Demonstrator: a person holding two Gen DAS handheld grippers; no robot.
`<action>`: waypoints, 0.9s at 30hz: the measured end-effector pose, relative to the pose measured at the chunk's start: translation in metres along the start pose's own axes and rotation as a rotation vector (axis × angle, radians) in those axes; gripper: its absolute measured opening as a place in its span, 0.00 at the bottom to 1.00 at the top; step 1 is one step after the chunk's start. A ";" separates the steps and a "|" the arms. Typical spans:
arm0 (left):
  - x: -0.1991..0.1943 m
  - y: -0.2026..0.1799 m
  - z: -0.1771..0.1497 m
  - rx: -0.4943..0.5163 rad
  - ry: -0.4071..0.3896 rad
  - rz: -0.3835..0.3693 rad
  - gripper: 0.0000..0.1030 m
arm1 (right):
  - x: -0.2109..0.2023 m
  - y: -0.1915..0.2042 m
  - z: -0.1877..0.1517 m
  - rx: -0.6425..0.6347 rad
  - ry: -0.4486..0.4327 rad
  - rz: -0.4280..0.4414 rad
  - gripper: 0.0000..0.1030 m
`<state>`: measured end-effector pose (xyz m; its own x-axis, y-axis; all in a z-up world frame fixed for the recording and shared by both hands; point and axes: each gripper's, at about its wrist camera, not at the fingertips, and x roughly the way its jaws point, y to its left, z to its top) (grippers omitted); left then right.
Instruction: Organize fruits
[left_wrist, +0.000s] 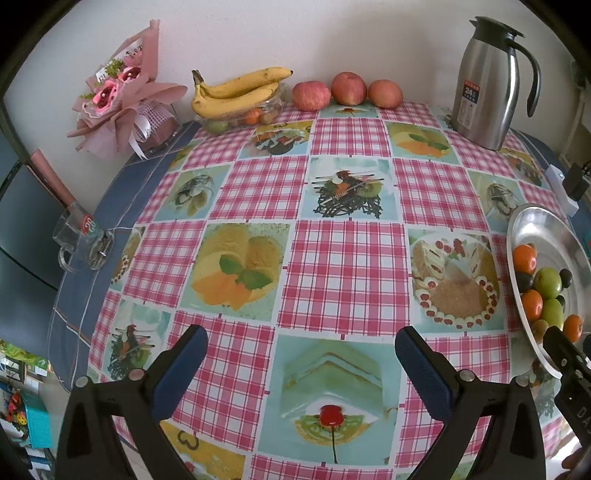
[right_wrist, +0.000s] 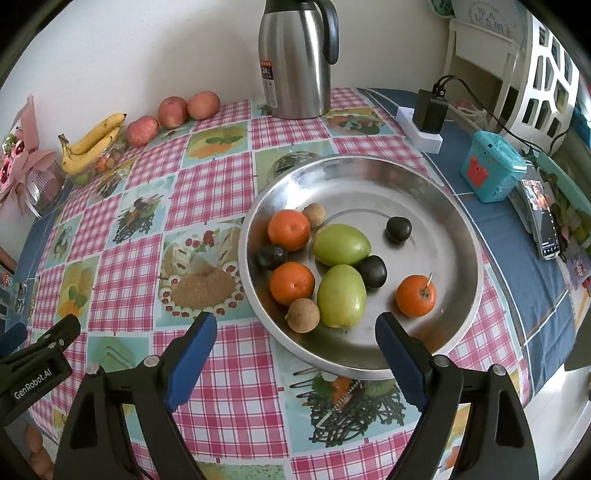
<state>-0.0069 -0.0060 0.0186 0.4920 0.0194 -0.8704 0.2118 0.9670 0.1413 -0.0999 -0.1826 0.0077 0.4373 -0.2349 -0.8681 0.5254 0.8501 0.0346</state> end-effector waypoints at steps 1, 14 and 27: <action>0.000 0.000 0.000 0.000 0.001 0.000 1.00 | 0.000 0.000 0.000 0.000 0.001 0.000 0.86; 0.002 0.000 0.000 0.002 0.007 -0.002 1.00 | 0.002 0.001 0.000 -0.002 0.010 0.001 0.86; 0.003 0.000 0.000 0.008 0.009 -0.009 1.00 | 0.003 0.001 0.000 -0.001 0.010 0.001 0.86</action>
<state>-0.0060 -0.0063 0.0159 0.4822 0.0134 -0.8760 0.2225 0.9652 0.1373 -0.0982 -0.1819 0.0054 0.4307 -0.2298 -0.8727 0.5243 0.8508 0.0347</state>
